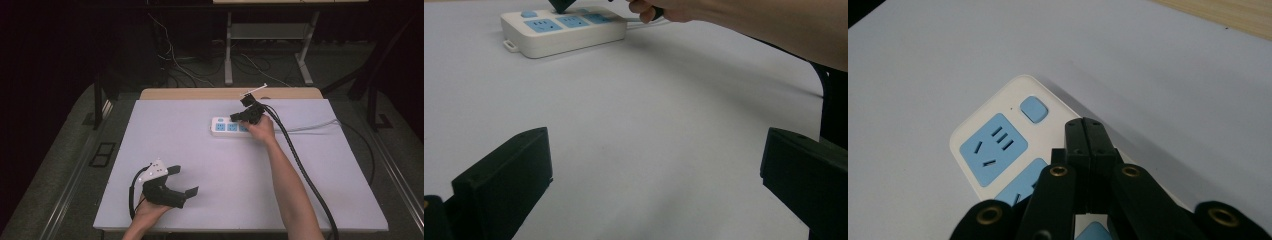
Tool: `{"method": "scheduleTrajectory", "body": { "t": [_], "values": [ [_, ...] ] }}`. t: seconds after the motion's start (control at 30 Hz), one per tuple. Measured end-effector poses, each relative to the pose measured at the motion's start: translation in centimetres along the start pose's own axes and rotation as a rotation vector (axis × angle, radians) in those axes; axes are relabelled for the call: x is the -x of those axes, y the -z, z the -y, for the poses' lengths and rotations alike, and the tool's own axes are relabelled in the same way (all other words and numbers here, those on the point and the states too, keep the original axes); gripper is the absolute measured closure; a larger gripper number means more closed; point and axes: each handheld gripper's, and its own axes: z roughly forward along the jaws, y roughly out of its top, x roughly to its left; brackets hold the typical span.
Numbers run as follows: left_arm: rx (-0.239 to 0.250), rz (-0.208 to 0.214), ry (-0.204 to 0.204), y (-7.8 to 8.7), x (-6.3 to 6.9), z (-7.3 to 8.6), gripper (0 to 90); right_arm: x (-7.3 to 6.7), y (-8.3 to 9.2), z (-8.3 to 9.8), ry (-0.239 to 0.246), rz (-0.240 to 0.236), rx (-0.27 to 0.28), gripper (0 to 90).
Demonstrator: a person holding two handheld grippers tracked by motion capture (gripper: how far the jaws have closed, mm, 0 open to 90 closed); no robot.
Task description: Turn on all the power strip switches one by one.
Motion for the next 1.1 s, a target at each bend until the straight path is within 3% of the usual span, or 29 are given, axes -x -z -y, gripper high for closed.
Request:
{"method": "scheduleTrajectory", "body": {
  "t": [0.07, 0.17, 0.33, 0.57, 0.77, 1.1],
  "values": [
    [0.002, -0.001, 0.004, 0.0, 0.0, 0.0, 0.0, -0.3, 0.0, 0.0, 0.019, 0.009, 0.004, 90.0],
    [0.002, -0.001, 0.002, 0.1, -0.1, 0.0, 0.0, -0.4, -0.1, 0.1, 0.010, -0.004, 0.010, 90.0],
    [0.006, -0.001, 0.002, 0.2, -0.1, 0.0, 0.0, -0.7, 0.0, -0.4, 0.044, 0.035, -0.015, 90.0],
    [0.007, -0.001, 0.005, 0.1, -0.1, 0.0, 0.0, -0.7, 1.1, -1.0, 0.038, 0.015, 0.012, 90.0],
    [0.008, -0.001, 0.005, 0.2, -0.1, 0.0, 0.0, -1.4, 1.9, -2.4, 0.060, 0.005, 0.033, 90.0],
    [0.011, 0.000, 0.006, 0.2, -0.1, 0.0, 0.0, -2.9, 0.6, -3.4, 0.092, -0.012, 0.016, 90.0]
  ]
}}
